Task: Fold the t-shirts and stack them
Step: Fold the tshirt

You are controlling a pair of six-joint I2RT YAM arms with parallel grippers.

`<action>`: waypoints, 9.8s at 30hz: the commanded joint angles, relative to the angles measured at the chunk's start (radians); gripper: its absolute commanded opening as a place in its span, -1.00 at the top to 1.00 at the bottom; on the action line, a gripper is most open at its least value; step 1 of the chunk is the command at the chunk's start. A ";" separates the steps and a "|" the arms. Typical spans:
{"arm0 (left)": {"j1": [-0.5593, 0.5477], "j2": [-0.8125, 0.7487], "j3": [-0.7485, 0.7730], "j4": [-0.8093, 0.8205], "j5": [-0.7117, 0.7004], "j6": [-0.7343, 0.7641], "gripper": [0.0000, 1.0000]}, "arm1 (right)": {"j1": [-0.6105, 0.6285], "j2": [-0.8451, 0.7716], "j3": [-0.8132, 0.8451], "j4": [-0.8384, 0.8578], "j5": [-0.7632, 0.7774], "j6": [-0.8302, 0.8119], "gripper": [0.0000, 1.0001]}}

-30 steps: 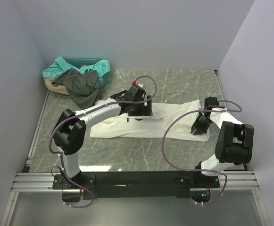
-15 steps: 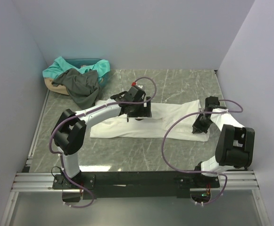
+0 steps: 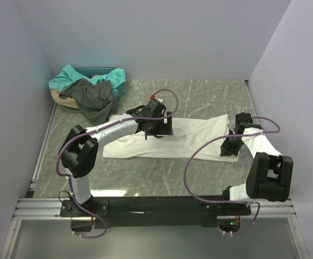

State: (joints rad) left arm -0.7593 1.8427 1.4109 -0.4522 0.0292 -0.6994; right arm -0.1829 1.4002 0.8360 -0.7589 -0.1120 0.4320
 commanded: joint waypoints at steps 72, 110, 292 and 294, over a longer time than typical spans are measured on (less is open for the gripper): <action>0.571 0.171 -0.015 0.179 0.060 0.035 -0.80 | -0.079 0.600 0.707 0.196 -0.028 -0.067 0.23; 0.589 0.214 -0.055 0.201 0.083 0.031 -0.80 | -0.032 0.734 0.782 0.109 -0.001 -0.085 0.45; -0.121 -0.188 -0.336 0.104 0.365 0.055 -0.83 | 0.395 0.837 1.352 -0.068 -0.150 0.030 0.34; -0.121 -0.186 -0.336 0.099 0.354 0.055 -0.84 | 0.396 0.809 1.297 -0.059 -0.126 0.014 0.35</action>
State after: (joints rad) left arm -0.8783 1.7004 1.0374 -0.3237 0.4316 -0.6724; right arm 0.2180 2.3085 2.1891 -0.8482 -0.2737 0.4824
